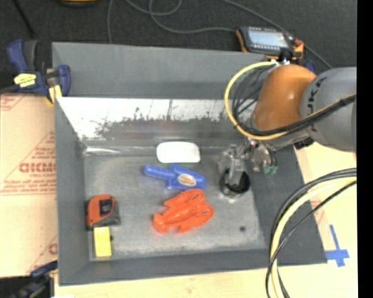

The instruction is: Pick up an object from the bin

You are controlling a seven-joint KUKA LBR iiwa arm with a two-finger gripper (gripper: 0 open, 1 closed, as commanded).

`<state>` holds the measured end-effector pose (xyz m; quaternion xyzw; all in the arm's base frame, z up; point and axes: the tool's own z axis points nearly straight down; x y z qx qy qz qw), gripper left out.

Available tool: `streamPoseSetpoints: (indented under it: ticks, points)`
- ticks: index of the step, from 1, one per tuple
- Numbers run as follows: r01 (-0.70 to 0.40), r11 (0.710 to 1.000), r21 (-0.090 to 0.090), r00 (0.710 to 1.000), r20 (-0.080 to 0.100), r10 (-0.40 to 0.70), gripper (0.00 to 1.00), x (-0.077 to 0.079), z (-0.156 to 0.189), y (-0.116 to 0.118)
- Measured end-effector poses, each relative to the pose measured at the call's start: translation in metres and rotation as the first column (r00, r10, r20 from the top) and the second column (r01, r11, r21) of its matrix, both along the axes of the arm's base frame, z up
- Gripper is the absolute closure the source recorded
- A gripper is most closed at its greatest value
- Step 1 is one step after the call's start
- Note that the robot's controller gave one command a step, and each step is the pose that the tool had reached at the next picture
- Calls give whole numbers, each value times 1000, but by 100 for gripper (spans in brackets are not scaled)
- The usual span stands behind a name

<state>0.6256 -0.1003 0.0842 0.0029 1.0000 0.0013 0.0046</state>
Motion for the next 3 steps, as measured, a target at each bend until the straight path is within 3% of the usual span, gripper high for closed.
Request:
streamPoseSetpoints:
  ticks: [1,2,3]
  points:
    - [1,1000,0,1000,0,-1,100,0,0,0]
    - [-3,1000,-2,1000,-11,3,100,-4,56,-3]
    - [-11,1000,-6,1000,12,11,100,-2,56,18]
